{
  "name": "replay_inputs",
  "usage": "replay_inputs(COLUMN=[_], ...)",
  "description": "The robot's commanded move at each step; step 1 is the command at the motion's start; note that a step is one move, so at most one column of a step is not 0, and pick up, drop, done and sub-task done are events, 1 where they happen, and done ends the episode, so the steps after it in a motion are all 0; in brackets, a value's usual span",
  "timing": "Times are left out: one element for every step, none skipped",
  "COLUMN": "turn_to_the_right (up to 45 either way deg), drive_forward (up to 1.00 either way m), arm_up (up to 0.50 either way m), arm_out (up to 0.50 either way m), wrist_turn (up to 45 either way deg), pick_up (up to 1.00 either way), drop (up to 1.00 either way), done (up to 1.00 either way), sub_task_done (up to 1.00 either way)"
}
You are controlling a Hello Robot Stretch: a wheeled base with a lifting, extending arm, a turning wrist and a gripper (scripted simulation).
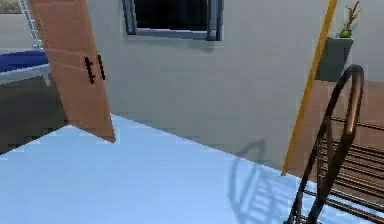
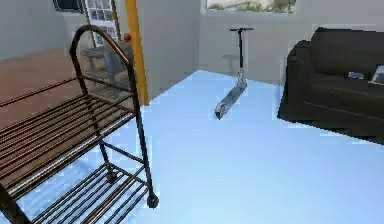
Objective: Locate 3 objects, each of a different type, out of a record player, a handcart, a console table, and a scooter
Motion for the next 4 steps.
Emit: replay_inputs(turn_to_the_right=[45.0,0.0,45.0,27.0], drive_forward=[0.00,0.00,0.00,0.00], arm_up=[0.00,0.00,0.00,0.00], arm_out=[0.00,0.00,0.00,0.00], wrist_turn=[0.0,0.0,0.0,0.0], pick_up=[0.00,0.00,0.00,0.00], drop=[0.00,0.00,0.00,0.00], done=[0.00,0.00,0.00,0.00], sub_task_done=[0.00,1.00,0.00,0.00])
